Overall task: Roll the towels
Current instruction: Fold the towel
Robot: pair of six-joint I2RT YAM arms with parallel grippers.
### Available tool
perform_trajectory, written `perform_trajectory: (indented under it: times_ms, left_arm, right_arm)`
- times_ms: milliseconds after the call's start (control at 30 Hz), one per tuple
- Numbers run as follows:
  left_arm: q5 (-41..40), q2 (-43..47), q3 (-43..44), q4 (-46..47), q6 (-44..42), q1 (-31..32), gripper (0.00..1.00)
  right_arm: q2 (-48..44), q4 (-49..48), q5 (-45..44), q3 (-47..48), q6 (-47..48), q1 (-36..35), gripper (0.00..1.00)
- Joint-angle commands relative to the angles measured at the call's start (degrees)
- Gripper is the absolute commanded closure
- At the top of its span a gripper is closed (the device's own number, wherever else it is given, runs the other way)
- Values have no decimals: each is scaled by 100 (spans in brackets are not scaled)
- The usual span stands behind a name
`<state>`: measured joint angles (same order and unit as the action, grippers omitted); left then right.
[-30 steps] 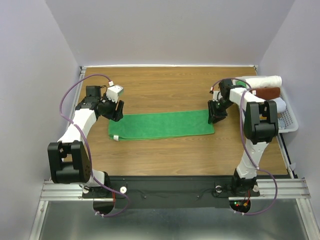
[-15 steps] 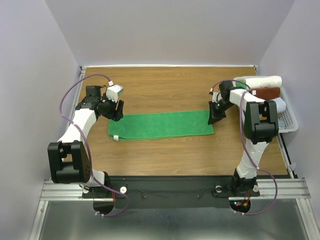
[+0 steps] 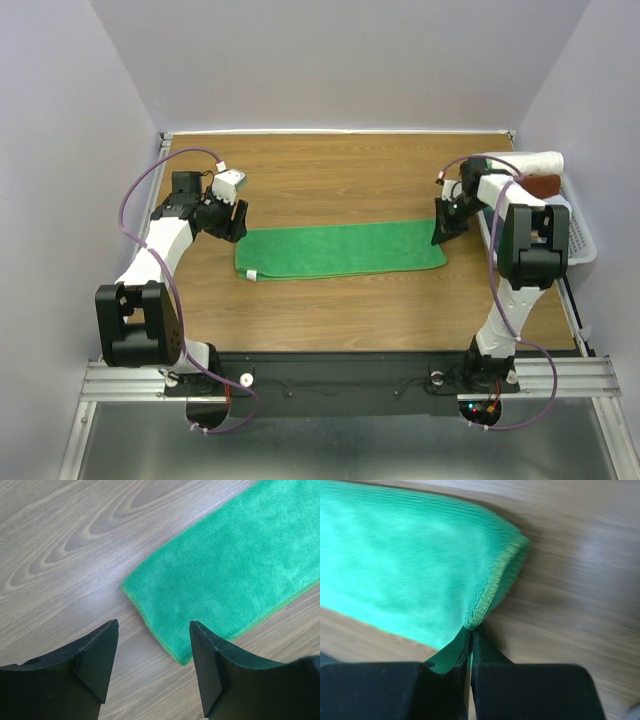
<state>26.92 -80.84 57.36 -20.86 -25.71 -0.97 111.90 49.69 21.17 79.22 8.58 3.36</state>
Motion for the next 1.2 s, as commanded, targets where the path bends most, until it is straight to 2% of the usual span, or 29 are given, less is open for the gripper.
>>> perform_trajectory:
  times_ms: [0,67,100,300,533,967,1167]
  left_arm:
    - [182,24,161,-14,119,-8,29]
    - [200,-2,214,-76,102,-17,24]
    - [217,-2,231,-76,93,-17,2]
    - [244,15,363,-129,172,-52,1]
    - [182,51,311,-111,216,-87,1]
    - [297,-178,354,-155,392,-210,1]
    - [305,-239,354,-164,374,-245,1]
  right_arm:
    - [-265,436,852,427,144,-273,100]
    - [-344,462,1126,506,74,-483,99]
    - [-344,471,1205,541,56,-572,100]
    - [-107,463,1898,735,-207,-1064,99]
    - [235,357,2286,981,-541,-1636,99]
    - [869,-627,2541,1306,-1762,-2321,99]
    - [983,-715,2559,1342,-1877,-2559,99]
